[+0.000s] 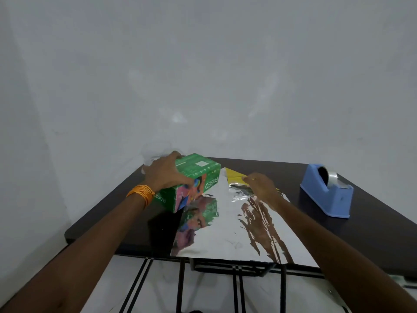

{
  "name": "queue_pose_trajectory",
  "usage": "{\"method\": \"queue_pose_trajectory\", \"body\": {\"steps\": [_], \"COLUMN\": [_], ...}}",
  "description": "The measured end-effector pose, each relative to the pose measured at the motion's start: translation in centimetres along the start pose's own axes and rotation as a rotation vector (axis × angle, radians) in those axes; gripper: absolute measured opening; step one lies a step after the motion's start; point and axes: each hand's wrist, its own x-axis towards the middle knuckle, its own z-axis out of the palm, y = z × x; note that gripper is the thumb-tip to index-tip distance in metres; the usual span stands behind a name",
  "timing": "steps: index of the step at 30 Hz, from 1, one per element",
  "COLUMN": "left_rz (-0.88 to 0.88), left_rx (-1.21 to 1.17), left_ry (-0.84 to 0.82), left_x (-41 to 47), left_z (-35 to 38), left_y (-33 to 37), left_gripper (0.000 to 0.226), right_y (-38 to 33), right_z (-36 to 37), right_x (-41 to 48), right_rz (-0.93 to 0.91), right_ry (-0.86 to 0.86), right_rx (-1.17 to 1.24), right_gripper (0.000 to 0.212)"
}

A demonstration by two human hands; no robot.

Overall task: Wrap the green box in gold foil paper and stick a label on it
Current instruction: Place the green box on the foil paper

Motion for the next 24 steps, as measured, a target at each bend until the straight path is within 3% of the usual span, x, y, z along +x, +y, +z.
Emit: {"method": "queue_pose_trajectory", "body": {"steps": [4, 8, 11, 15, 24], "left_rz": [0.148, 0.288, 0.363, 0.408, 0.455], "left_rx": [-0.14, -0.215, -0.196, -0.261, -0.336], "left_ry": [-0.08, -0.269, -0.359, -0.396, -0.363], "left_x": [1.3, 1.8, 2.3, 3.0, 4.6], "left_z": [0.3, 2.1, 3.7, 5.3, 6.4], "left_y": [2.7, 4.4, 4.9, 5.3, 6.5], "left_gripper": [0.092, 0.089, 0.082, 0.074, 0.088], "right_y": [-0.8, -0.1, 0.8, 1.8, 2.2], "right_z": [-2.0, -4.0, -4.6, -4.9, -5.8], "right_x": [-0.6, -0.9, -1.1, -1.8, -2.5], "right_rz": [0.222, 0.362, 0.39, 0.379, 0.405], "right_ry": [-0.123, -0.211, -0.254, -0.214, -0.041], "right_rx": [0.472, 0.692, 0.647, 0.594, 0.569], "right_gripper": [0.057, 0.069, 0.071, 0.05, 0.022]}}
